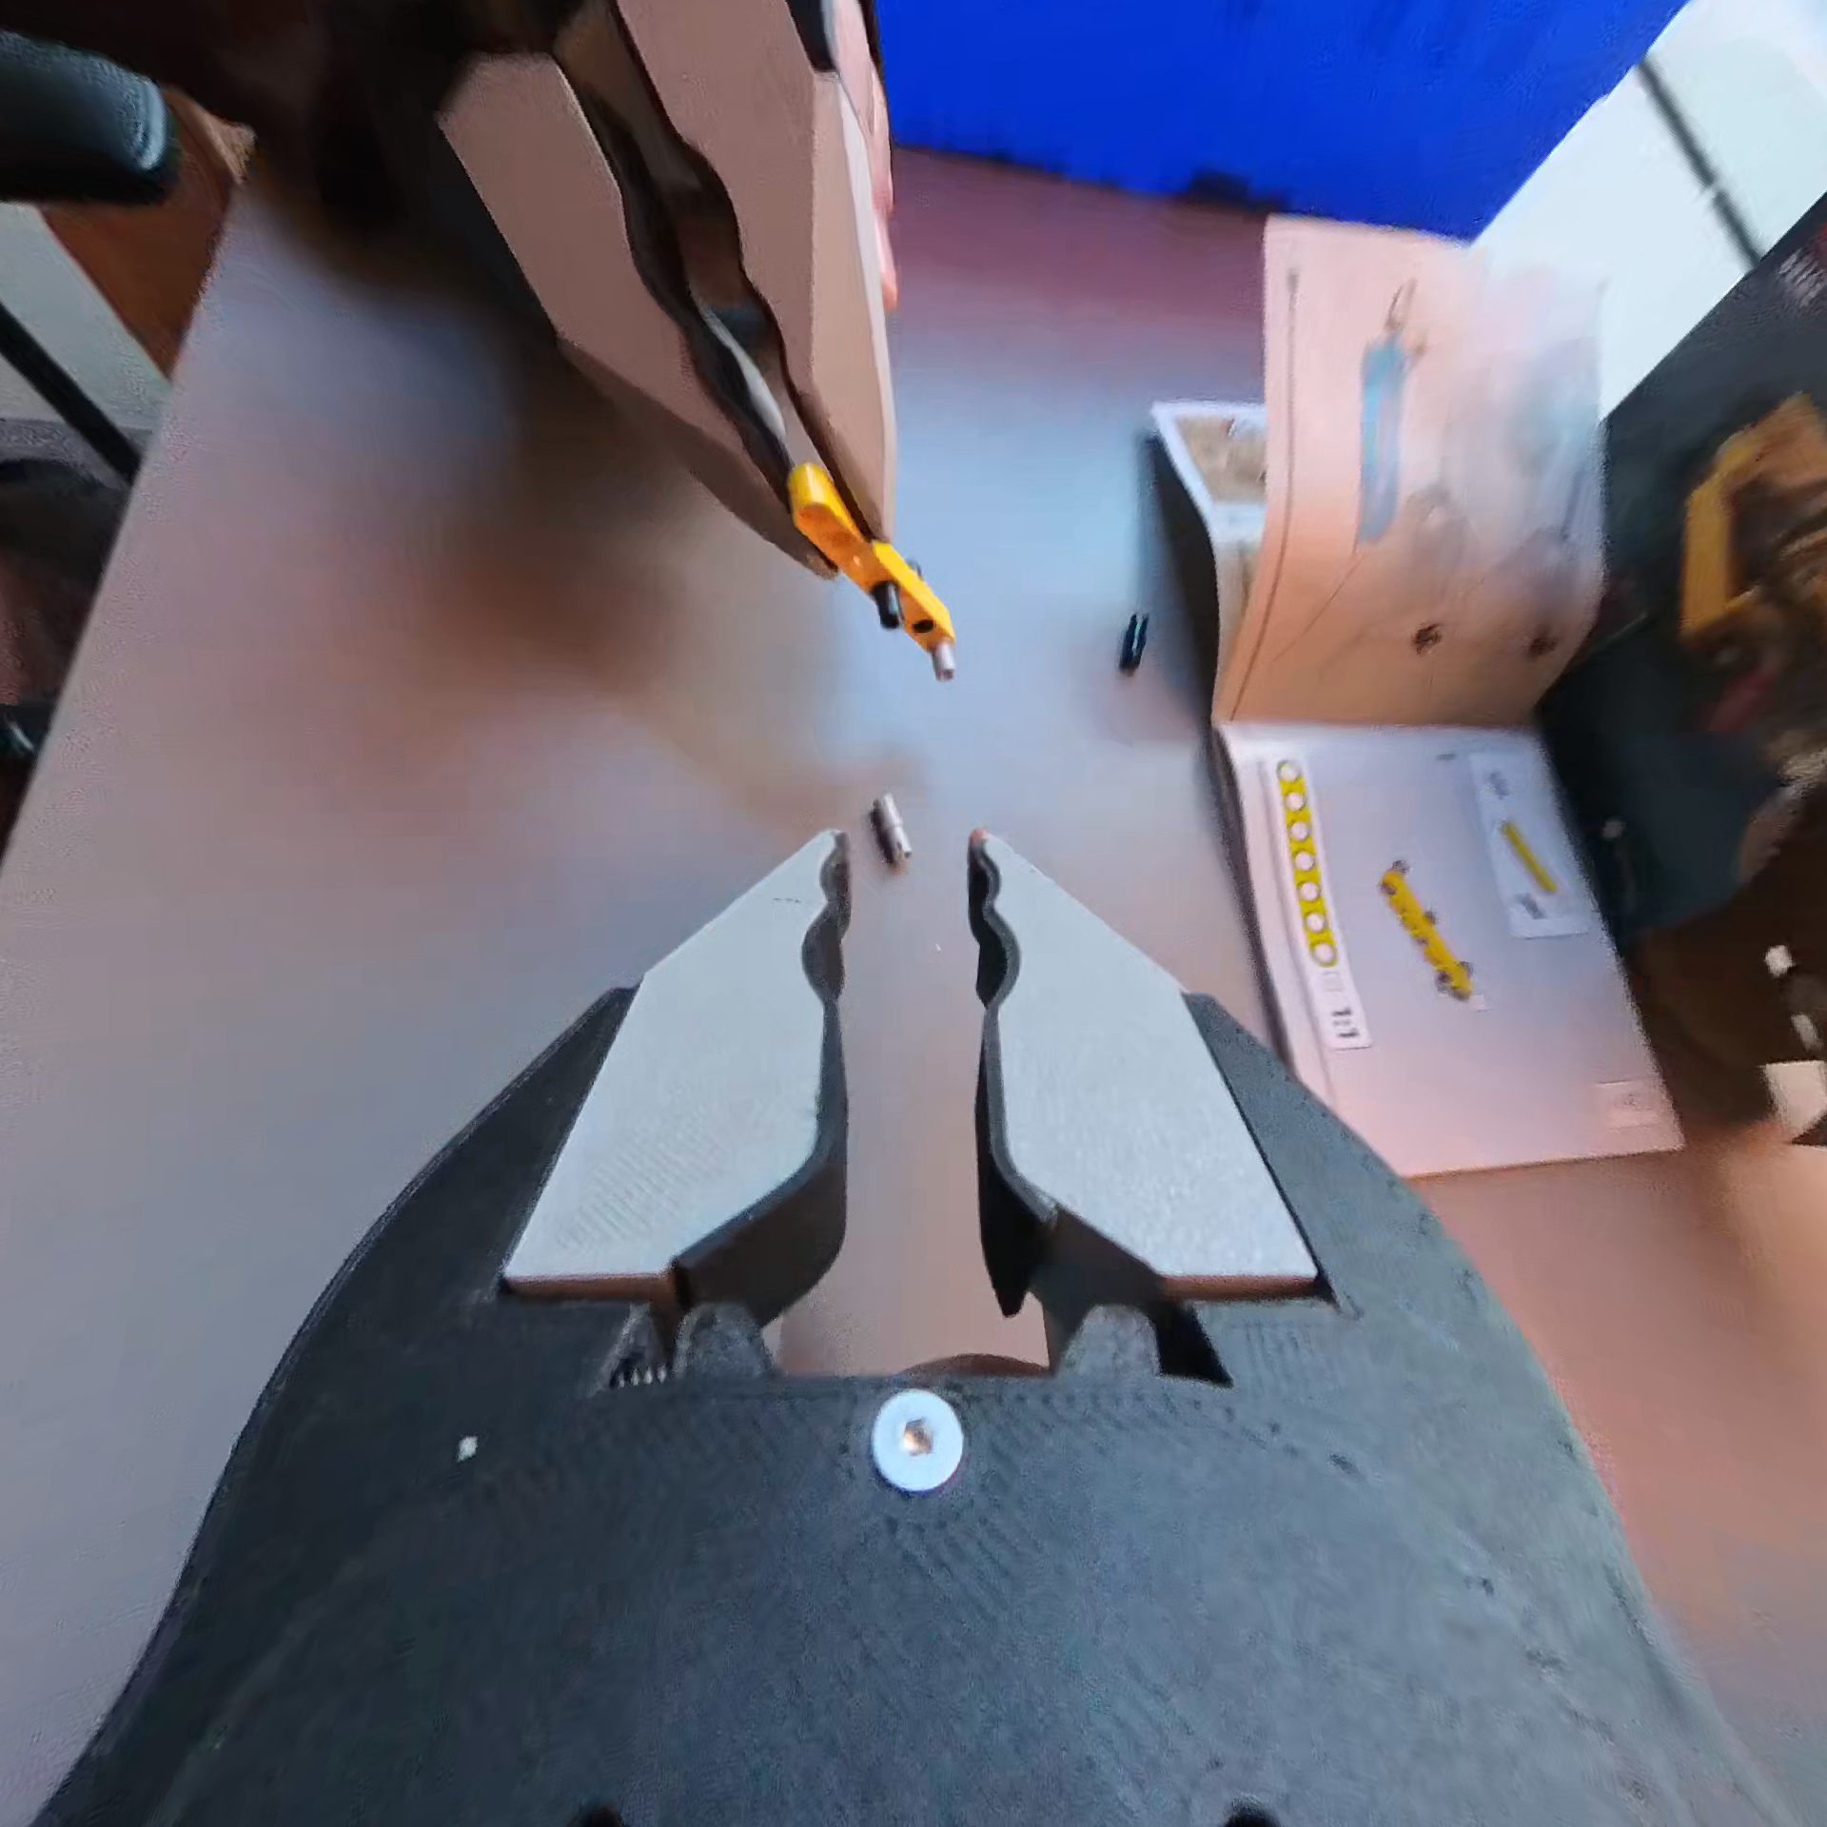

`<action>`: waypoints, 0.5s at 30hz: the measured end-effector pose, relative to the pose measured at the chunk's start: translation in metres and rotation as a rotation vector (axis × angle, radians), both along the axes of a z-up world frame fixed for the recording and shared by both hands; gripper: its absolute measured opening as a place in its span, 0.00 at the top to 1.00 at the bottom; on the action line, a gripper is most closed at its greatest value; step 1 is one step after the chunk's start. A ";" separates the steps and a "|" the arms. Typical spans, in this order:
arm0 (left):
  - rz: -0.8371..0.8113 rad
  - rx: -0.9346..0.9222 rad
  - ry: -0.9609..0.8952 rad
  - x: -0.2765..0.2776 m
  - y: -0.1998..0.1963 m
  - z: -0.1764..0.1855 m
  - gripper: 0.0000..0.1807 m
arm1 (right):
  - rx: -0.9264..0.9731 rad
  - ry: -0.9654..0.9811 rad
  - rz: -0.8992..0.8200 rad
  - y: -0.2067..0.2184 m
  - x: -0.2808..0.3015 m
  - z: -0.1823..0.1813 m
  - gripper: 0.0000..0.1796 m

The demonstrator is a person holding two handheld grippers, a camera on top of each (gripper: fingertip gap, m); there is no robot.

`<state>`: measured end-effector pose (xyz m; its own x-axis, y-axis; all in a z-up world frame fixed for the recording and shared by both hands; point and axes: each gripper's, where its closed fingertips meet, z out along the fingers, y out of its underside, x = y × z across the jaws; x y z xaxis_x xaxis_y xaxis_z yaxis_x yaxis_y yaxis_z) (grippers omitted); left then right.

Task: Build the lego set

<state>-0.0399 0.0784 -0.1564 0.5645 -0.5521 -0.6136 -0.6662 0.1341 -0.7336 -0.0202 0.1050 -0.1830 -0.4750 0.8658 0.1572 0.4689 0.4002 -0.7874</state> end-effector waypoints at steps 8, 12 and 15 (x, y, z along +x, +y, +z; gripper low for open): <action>-0.005 -0.001 0.072 -0.001 0.002 -0.011 0.97 | -0.016 -0.073 0.006 0.001 -0.010 -0.022 0.91; -0.001 0.001 0.073 -0.001 0.003 -0.011 0.97 | 0.004 -0.084 0.035 -0.003 -0.012 -0.026 0.95; -0.010 0.006 0.077 0.001 0.001 -0.011 0.97 | 0.028 -0.096 0.061 -0.007 -0.015 -0.029 0.99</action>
